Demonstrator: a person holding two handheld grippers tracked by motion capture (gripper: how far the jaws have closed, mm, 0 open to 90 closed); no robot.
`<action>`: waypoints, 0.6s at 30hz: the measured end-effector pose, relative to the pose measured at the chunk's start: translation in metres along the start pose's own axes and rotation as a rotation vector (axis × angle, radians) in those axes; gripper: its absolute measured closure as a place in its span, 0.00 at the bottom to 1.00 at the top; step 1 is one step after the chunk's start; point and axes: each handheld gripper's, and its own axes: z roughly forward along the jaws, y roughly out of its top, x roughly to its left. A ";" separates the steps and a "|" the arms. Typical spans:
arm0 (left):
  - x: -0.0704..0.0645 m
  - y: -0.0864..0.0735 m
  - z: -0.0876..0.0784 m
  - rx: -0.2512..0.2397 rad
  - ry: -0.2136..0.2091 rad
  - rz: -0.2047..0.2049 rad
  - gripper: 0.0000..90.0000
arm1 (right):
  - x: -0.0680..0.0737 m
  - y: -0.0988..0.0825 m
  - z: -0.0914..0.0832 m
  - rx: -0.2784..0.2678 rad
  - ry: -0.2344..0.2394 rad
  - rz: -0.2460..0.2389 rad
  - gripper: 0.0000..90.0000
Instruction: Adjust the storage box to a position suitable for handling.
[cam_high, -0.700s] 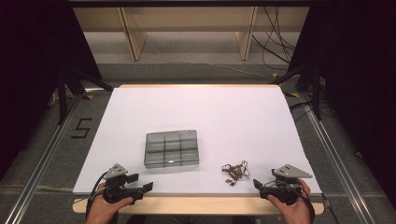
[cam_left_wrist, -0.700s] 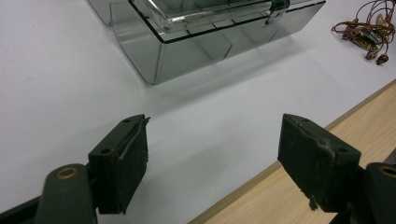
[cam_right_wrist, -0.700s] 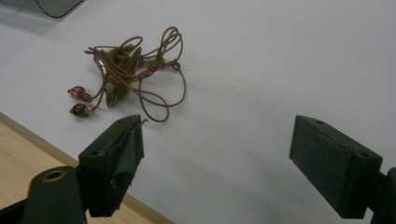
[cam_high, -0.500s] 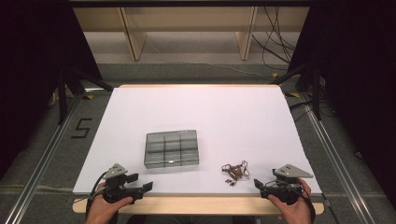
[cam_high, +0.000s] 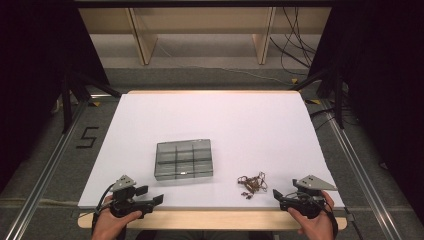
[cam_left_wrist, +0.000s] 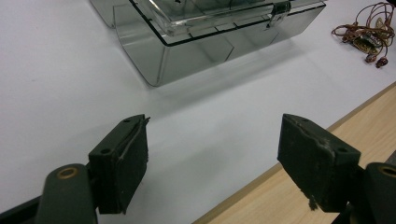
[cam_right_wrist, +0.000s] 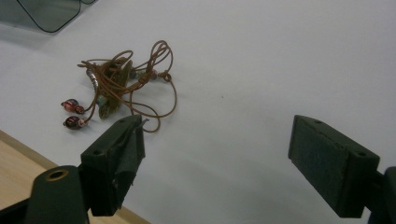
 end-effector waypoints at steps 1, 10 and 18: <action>0.000 0.000 0.000 0.003 0.001 -0.005 0.26 | -0.001 0.000 0.000 -0.006 0.009 -0.017 0.22; 0.003 0.001 -0.002 0.001 0.006 -0.004 0.26 | 0.004 0.009 0.002 -0.052 0.034 -0.025 0.25; 0.008 0.004 -0.005 -0.013 0.045 -0.011 0.28 | 0.017 0.029 0.009 -0.091 0.070 -0.065 0.31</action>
